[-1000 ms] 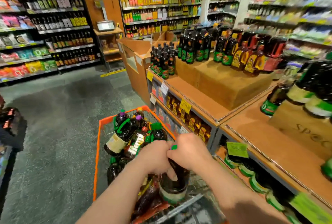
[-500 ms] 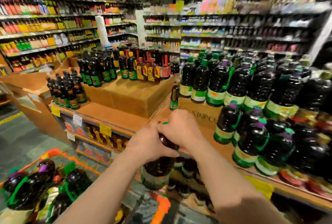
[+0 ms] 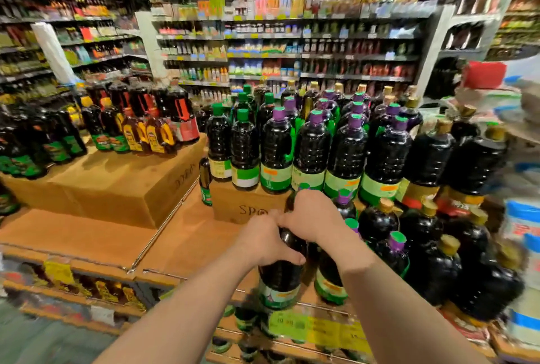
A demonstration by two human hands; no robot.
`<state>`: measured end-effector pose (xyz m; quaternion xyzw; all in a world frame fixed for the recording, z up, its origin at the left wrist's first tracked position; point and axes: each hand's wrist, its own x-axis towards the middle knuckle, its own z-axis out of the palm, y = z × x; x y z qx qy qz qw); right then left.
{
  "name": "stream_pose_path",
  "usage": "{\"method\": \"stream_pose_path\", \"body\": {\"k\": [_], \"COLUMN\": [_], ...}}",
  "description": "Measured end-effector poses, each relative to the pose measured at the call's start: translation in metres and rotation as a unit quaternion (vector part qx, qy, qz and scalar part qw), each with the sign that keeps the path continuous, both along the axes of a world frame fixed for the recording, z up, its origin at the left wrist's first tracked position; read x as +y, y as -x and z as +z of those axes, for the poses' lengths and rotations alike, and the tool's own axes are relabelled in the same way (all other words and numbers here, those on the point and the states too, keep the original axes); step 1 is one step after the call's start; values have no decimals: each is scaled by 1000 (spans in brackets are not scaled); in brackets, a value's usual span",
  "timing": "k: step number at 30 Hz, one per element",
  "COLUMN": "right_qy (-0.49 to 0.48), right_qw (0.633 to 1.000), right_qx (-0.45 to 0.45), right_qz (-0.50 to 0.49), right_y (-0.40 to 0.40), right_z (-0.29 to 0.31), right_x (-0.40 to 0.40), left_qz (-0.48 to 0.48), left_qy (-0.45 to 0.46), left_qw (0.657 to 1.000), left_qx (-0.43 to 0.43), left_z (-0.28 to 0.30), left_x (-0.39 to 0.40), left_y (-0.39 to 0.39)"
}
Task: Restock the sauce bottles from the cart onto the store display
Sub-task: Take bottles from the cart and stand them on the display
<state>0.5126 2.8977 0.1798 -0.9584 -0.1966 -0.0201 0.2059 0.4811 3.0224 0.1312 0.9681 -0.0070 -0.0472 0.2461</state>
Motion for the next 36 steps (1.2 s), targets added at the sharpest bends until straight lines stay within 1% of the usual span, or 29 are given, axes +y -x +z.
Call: {"method": "stream_pose_path", "body": {"k": [6,8,13,16,19,21,23,25,27,28,30,32,36], "right_qy": [4,19,95,193,271,281,277,295,286,269,241,233,227], "right_qw": [999,997,985,961,928,912,903,905,923,934,947,953,957], "right_qx": [39,71,144,170,190,218,239,200,149,134,108,97,78], "right_qz": [5,7,30,98,171,205,226,232,209,195,181,169,163], "right_y": [-73,-91,-115,-120,-125,-125,-122,-120,-117,-116,-115,-112,-107], "right_z": [-30,-38,-62,-71,-61,-53,-46,-47,-54,-57,-58,-56,-62], "right_x": [-18,-19,-11,-1,2,1,-2,-5,-9,-11,-14,-18,-27], "left_qz": [-31,-40,-106,-117,-153,-151,-133,-78,-1,18,20,-4,-42], "left_qy": [-4,3,31,74,54,27,-25,-73,-63,-54,-42,-51,-62], "left_qw": [999,998,985,975,969,969,974,982,987,989,992,993,988], "left_qx": [23,49,135,171,187,192,180,158,148,138,117,110,137], "left_z": [-26,-34,-57,-70,-69,-67,-68,-72,-76,-78,-77,-73,-67], "left_x": [-16,-14,-4,0,1,0,-4,-13,-24,-28,-30,-28,-27], "left_y": [-78,-96,-121,-123,-125,-124,-120,-112,-102,-98,-95,-97,-103]}}
